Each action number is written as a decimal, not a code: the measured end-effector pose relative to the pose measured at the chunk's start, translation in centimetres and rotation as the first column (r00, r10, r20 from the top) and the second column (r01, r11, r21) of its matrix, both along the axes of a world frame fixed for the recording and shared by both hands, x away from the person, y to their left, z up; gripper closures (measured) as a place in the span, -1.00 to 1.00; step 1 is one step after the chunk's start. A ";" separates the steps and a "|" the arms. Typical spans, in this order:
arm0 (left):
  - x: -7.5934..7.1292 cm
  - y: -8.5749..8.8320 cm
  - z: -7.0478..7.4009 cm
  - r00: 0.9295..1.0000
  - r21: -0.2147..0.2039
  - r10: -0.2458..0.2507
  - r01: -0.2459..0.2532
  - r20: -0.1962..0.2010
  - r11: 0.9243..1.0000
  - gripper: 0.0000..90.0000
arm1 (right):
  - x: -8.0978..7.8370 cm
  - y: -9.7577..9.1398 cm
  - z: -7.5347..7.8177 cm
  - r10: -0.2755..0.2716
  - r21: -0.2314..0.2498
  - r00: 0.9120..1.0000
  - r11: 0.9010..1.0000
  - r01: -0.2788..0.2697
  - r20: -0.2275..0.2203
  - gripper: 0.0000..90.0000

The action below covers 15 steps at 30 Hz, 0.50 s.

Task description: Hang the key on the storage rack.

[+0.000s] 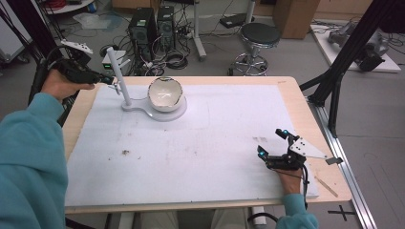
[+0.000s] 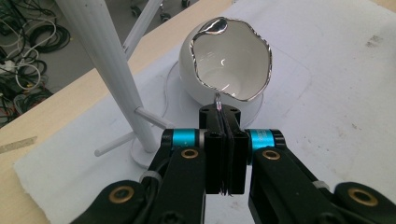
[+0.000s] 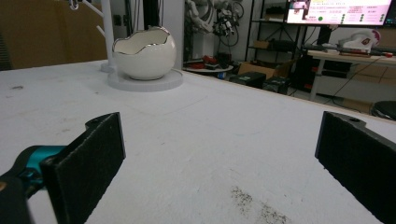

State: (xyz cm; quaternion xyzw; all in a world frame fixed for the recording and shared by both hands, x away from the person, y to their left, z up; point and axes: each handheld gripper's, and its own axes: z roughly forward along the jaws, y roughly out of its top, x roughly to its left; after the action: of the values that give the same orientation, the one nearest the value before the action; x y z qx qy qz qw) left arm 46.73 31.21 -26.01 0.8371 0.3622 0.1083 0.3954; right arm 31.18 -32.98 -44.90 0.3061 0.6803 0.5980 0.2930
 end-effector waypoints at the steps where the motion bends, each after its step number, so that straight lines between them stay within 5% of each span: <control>1: 0.1 0.0 -0.1 1.000 -0.006 -0.001 0.001 0.000 1.000 0.96 | 0.0 0.0 0.0 0.000 0.000 1.000 1.000 0.000 0.000 -0.98; 15: 1.3 0.3 -1.4 0.999 0.030 0.004 -0.002 -0.047 1.000 0.96 | 0.0 0.0 0.0 0.002 -0.001 1.000 1.000 -0.002 0.003 -0.98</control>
State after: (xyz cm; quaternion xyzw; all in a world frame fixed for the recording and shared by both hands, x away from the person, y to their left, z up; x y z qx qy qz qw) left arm 48.03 31.50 -27.46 0.8447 0.3709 0.0948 0.3741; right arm 31.19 -32.96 -44.90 0.3044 0.6805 0.5985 0.2934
